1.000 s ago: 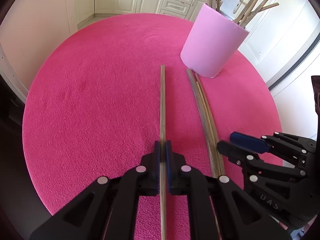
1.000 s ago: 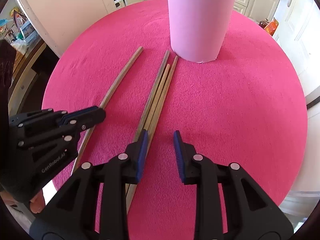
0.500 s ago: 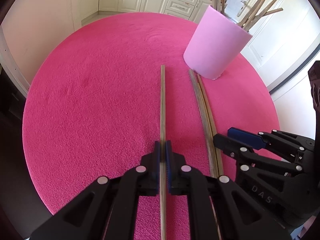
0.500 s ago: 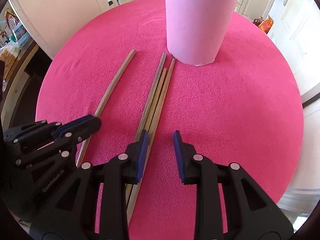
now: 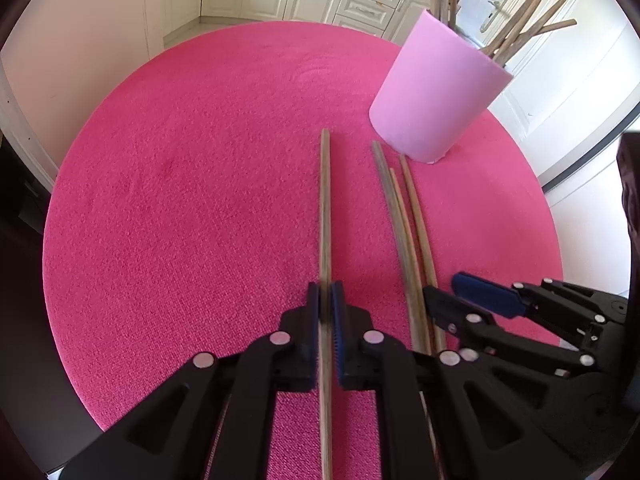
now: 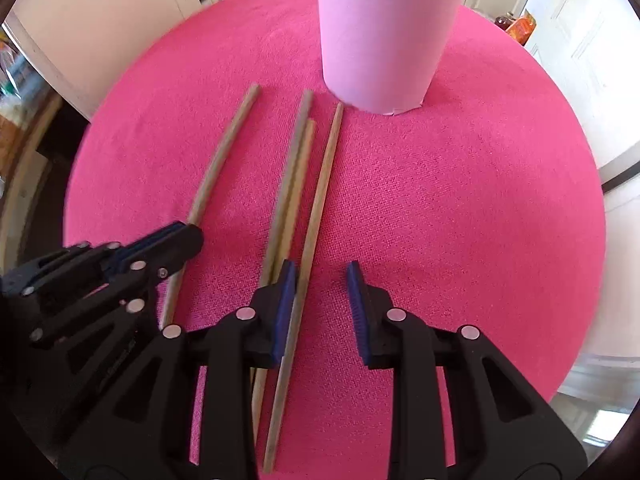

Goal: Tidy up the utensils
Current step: 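Grasp a chopstick with the right gripper while the left gripper holds its chopstick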

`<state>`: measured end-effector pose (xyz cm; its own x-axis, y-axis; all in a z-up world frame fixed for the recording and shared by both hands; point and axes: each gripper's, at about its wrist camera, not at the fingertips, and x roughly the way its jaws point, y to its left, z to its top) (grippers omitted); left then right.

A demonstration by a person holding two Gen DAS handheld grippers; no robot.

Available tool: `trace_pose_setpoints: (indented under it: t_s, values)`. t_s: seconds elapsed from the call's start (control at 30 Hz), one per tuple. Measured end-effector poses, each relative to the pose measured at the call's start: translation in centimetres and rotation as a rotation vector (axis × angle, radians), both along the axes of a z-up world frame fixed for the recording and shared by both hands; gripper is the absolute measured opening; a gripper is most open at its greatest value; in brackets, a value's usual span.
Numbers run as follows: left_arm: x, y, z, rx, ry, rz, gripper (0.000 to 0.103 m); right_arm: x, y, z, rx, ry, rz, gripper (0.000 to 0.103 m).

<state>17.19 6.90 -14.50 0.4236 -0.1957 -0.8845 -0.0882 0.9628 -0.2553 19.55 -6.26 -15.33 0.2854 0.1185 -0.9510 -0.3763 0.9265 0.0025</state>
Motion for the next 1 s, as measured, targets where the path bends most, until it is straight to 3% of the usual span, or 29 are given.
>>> trace_pose_setpoints:
  t_s: [0.17,0.33,0.4,0.7,1.0]
  values:
    - [0.5,0.9,-0.2,-0.051,0.002,-0.001,0.007,0.1,0.9,0.0,-0.01,-0.026,0.022,0.025]
    - [-0.5,2.1,-0.3,-0.093,-0.023,0.007,0.006,-0.3,-0.8,0.1,0.069,-0.02,0.039,0.01]
    - [-0.8,2.1,-0.2,-0.095,-0.031,0.009,0.006,-0.6,-1.5,0.1,0.084,-0.019,0.046,0.009]
    - [-2.3,1.7,2.0,-0.105,-0.117,-0.011,0.006,-2.7,-4.5,2.8,0.314,-0.119,0.098,0.006]
    - [-1.8,0.9,2.6,-0.077,-0.101,-0.011,0.006,-1.4,-4.5,1.2,0.24,-0.038,0.079,0.007]
